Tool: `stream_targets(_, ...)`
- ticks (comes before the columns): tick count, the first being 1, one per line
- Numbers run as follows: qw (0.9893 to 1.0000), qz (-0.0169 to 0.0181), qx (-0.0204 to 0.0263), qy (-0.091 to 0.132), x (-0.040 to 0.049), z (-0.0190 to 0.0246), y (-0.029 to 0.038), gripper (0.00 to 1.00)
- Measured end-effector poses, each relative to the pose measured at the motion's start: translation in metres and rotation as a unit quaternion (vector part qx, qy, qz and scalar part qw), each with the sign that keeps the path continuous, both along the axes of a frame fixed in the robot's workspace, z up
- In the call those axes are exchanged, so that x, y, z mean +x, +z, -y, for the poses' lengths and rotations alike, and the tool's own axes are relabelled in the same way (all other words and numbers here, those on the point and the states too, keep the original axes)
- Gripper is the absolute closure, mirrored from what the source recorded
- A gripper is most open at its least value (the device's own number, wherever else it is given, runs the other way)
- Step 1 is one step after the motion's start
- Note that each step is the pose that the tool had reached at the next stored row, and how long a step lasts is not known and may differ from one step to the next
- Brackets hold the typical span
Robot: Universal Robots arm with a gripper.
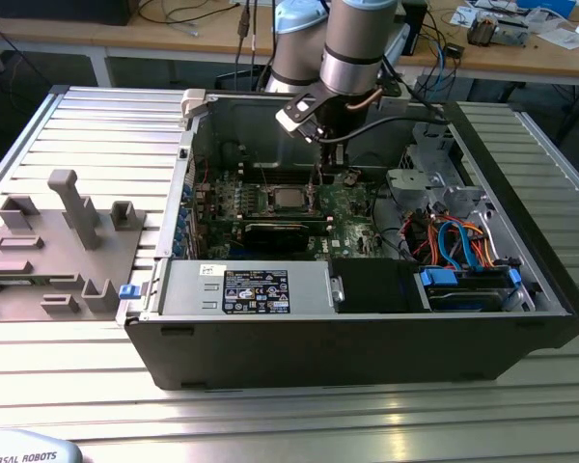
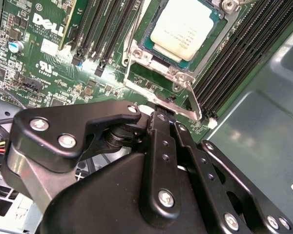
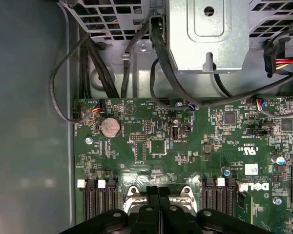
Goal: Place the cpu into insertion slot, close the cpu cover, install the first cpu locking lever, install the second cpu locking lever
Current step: 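Close the cpu cover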
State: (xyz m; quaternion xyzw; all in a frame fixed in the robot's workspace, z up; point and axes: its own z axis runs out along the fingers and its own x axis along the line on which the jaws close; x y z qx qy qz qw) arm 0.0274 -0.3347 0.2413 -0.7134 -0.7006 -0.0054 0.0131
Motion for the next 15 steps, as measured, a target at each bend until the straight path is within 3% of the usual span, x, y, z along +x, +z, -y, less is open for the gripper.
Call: stream_targets(15, 1.0000, 0.0000, 0.0000, 0.000, -0.0099, 0.0000, 0.0000, 0.89)
